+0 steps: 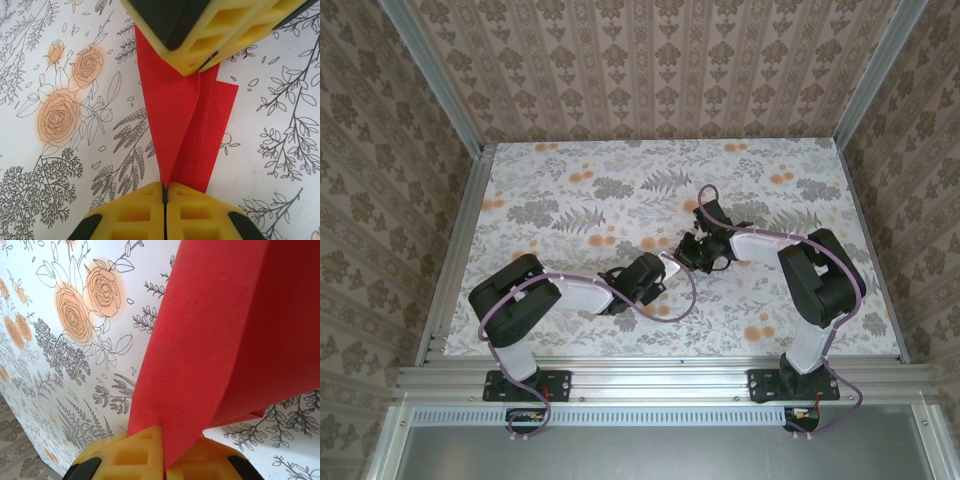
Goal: Fold a paper plane with a square sheet of paper (pick it up from the middle)
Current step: Fold the wing for the fifth time at the center of the table.
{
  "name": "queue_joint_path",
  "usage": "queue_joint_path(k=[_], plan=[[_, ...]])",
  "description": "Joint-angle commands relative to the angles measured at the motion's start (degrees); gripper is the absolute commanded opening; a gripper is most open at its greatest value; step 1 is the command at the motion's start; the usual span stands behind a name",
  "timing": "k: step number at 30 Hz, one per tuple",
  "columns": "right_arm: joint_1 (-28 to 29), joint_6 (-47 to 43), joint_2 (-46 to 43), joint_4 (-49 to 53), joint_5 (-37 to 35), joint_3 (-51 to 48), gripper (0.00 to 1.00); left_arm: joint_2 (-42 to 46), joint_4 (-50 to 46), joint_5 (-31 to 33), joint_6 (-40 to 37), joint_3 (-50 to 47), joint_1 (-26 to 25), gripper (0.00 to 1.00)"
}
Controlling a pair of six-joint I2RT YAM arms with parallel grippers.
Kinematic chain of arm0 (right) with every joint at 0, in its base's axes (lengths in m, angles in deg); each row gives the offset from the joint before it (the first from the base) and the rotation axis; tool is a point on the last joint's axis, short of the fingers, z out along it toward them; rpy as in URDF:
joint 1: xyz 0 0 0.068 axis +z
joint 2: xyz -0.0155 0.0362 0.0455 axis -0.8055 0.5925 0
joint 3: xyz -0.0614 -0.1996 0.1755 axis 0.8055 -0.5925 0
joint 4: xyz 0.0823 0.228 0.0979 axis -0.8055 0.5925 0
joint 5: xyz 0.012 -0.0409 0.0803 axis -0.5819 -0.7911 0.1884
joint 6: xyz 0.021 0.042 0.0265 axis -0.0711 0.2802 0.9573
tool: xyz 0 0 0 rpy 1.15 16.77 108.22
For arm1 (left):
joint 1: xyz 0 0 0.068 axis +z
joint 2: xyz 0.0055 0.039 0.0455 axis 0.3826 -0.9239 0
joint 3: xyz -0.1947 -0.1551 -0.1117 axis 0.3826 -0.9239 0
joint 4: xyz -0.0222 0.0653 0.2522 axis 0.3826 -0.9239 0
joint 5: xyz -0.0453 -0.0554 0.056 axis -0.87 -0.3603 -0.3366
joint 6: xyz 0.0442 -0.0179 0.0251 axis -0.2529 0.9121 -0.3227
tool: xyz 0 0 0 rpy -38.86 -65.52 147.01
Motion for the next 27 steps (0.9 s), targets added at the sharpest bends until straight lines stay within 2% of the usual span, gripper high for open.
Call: queue_joint_path(k=[1, 8, 11, 16, 20, 27], plan=[[-0.6, -3.6, 0.8, -0.2, -2.3, -0.1, 0.06, 2.3, -5.3, -1.6, 3.1, 0.6, 0.7, 0.13], [-1.7, -8.8, 1.8, 0.8, -1.9, -0.1, 0.05, 7.5, -11.1, -9.0, 7.8, 1.0, 2.9, 0.5], [-2.2, -11.0, 2.2, 1.2, -1.0, 0.1, 0.04, 10.4, -13.4, -15.6, 9.8, 1.2, 5.0, 0.59], [-2.6, -15.8, 1.9, 2.9, 1.2, 0.4, 0.03, 11.5, -14.2, -30.7, 16.9, 2.5, 12.2, 0.61], [-2.9, -20.9, 2.1, 4.3, 3.8, 0.9, 0.03, 7.9, -12.7, -43.0, 23.4, 4.7, 17.5, 0.57], [-2.8, -26.9, 3.2, 2.8, 11.2, 0.4, 0.02, 0.7, -10.0, -55.1, 32.8, 8.7, 21.6, 0.51]])
